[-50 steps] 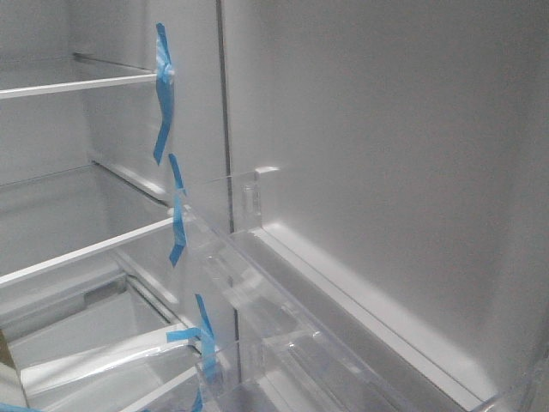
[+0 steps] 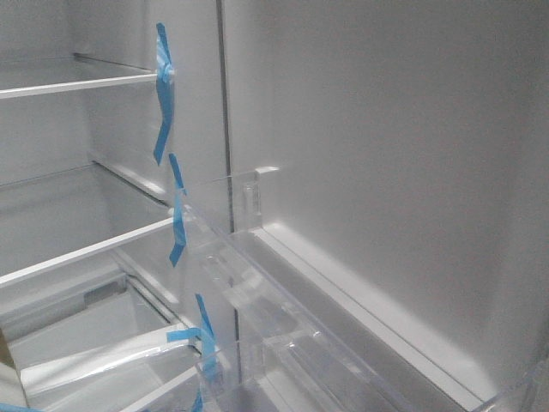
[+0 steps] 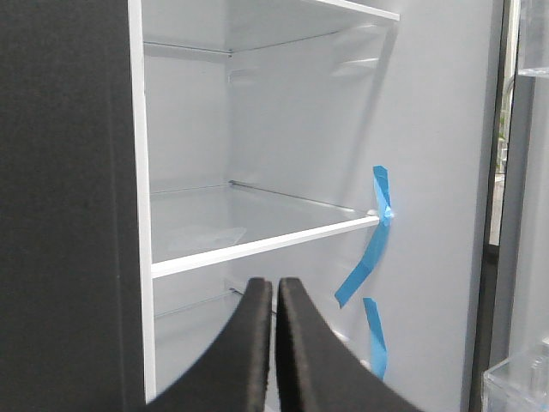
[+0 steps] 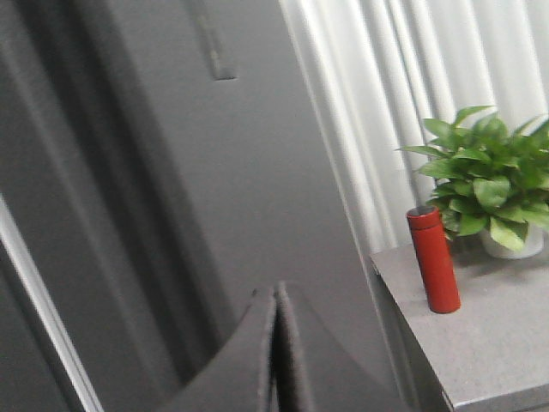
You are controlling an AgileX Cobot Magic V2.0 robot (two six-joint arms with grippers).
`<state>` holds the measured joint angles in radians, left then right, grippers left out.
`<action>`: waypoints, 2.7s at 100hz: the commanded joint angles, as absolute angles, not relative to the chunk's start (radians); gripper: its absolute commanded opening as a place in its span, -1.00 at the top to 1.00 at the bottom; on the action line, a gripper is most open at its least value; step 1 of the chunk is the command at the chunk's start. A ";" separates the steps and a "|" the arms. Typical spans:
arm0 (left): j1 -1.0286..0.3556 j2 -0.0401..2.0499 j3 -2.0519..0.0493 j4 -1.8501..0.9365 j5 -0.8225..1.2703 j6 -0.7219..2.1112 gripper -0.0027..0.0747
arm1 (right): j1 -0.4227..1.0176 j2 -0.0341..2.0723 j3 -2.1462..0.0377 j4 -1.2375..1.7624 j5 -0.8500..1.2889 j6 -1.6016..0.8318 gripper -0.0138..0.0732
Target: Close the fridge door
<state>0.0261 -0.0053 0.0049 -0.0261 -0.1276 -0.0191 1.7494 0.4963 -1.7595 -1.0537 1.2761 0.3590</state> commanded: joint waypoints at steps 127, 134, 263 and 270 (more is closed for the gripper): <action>0.025 -0.016 0.040 -0.030 -0.200 -0.023 0.98 | 2.112 0.525 -1.739 -1.051 1.305 0.220 0.79; 0.025 -0.016 0.040 -0.030 -0.200 -0.023 0.98 | 2.125 0.527 -1.739 -1.051 1.305 0.225 0.79; 0.025 -0.016 0.040 -0.030 -0.200 -0.023 0.98 | 2.386 0.605 -1.663 -1.253 1.305 0.346 0.79; 0.025 -0.016 0.040 -0.030 -0.200 -0.023 0.98 | 2.421 0.605 -1.663 -1.283 1.305 0.346 0.79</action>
<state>0.0261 -0.0053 0.0049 -0.0261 -0.1276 -0.0191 2.3845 0.5750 -1.6556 -1.2054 1.2761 0.3455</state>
